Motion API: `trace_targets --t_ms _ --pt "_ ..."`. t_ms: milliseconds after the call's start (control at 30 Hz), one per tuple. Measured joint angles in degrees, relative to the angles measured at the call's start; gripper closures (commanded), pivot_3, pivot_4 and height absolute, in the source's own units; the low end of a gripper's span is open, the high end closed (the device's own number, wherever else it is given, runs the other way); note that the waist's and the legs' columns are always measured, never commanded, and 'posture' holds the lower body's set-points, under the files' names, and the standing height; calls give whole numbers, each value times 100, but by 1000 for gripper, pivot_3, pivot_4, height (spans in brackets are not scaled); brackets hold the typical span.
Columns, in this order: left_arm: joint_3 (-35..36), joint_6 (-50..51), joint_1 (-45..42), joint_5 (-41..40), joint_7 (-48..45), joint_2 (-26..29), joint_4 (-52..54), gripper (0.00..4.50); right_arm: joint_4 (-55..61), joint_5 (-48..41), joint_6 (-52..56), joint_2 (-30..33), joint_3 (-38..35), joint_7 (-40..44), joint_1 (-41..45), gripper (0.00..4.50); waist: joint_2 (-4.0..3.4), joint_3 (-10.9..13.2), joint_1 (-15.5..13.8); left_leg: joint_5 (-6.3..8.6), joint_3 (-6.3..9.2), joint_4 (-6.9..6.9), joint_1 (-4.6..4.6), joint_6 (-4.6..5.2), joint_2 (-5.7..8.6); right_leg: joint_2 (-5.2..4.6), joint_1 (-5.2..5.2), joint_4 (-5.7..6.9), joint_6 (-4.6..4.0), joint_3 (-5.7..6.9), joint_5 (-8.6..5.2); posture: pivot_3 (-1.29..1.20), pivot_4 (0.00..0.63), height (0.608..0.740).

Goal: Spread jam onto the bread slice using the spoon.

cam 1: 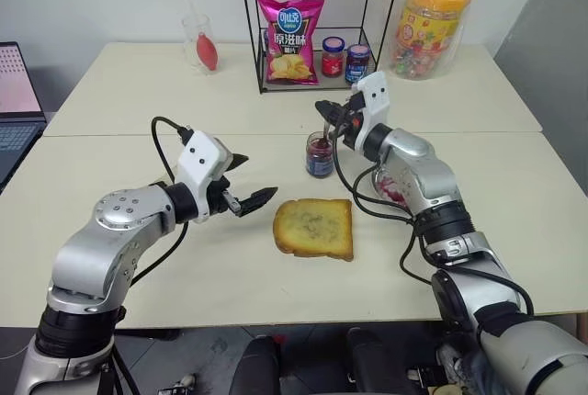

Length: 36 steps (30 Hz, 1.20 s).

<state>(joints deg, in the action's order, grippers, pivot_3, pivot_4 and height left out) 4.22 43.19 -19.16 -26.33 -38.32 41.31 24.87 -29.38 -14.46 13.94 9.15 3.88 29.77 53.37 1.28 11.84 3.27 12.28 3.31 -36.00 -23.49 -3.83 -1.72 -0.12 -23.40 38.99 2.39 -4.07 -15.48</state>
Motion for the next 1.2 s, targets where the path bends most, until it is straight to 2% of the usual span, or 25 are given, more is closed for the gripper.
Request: trace_targets --t_ms 333,500,700,1200 --pt "-57 -74 0 46 -6 -2 -25 0 64 -51 549 -216 -109 -40 -157 4484 0 0 0 0 2 0 0 0 0 0 0 2 0 1 0 0 150 740" --pt "-119 -140 1 75 -16 -6 -75 0 291 -334 1120 -398 -461 -265 -266 4484 0 0 0 0 2 0 0 0 0 0 0 2 0 1 0 0 150 740" --pt "-157 -183 2 83 -64 -7 -78 0 425 -951 1796 -566 -1223 -675 -262 4484 0 0 1 0 2 1 0 0 -1 0 0 2 0 2 0 0 150 740" --pt "-165 -358 6 169 -111 -48 -224 0 457 -1835 2461 -818 -2108 -1373 -14 4484 0 0 3 0 1 1 0 0 0 1 0 2 0 1 0 0 150 740"
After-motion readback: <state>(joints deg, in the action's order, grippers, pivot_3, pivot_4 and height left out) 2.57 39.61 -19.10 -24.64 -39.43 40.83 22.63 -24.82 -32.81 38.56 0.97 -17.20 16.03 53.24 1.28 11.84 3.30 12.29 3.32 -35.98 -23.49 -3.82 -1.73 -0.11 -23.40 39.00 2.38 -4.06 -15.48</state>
